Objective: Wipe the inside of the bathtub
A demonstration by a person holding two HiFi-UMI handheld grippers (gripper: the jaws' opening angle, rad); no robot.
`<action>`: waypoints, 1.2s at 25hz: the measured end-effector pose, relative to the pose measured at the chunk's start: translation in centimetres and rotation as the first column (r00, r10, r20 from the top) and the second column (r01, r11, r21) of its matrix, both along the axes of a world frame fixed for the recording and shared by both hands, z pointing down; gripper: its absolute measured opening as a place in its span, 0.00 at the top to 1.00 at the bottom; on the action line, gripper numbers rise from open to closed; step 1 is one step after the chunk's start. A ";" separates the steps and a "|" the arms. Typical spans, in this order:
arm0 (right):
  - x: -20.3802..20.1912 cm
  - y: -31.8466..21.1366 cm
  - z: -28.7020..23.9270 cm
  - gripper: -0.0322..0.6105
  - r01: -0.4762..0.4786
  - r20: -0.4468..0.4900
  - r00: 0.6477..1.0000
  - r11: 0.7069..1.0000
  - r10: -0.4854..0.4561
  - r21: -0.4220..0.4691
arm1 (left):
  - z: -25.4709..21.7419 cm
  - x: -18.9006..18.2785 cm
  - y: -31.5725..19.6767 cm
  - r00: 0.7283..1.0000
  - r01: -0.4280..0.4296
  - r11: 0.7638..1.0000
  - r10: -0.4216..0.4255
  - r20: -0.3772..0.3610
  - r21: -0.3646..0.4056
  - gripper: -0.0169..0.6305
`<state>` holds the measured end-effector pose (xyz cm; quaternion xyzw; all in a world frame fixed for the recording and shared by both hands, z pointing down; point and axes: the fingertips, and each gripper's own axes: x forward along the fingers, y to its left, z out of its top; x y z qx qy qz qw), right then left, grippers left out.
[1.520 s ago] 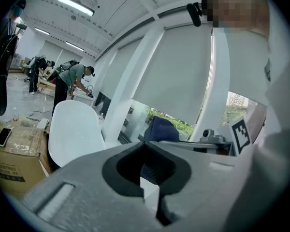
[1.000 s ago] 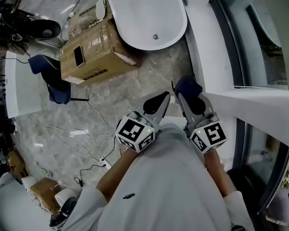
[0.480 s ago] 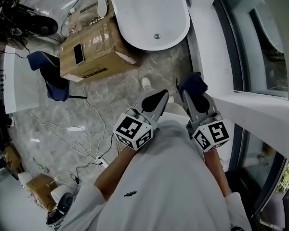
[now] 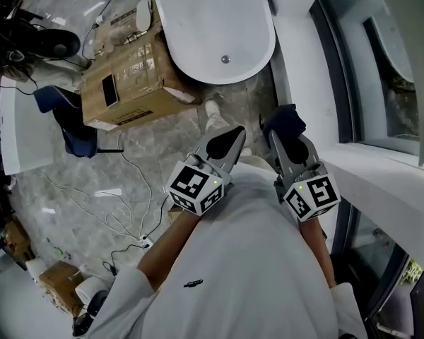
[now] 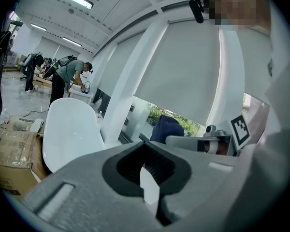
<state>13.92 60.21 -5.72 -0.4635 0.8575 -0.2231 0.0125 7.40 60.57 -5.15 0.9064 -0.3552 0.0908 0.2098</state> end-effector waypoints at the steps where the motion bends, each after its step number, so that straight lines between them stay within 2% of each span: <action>1: 0.1 -0.7 -0.1 0.87 -0.004 0.000 1.000 1.000 0.004 -0.003 | 0.0 0.0 -0.7 1.000 -0.003 1.000 0.003 0.000 -0.003 0.98; 6: 0.0 -4.9 -0.1 0.87 -0.031 0.005 1.000 0.999 0.031 -0.019 | -0.2 -0.7 -4.7 1.000 -0.015 1.000 0.015 -0.004 -0.017 0.98; 12: -1.6 -11.5 -0.1 0.87 -0.044 0.021 0.999 0.997 0.045 -0.058 | -0.7 -3.4 -11.7 1.000 0.006 1.000 -0.006 -0.017 -0.027 0.98; 21: -4.6 -22.8 -3.2 0.87 -0.059 -0.036 0.998 0.997 0.057 -0.042 | -3.1 -8.4 -22.3 0.999 0.027 0.999 -0.028 -0.044 -0.016 0.98; 30: -8.7 -30.8 -3.7 0.87 -0.056 -0.080 0.996 0.996 0.051 -0.068 | -2.8 -12.5 -30.0 0.997 0.010 0.999 -0.014 -0.081 -0.046 0.98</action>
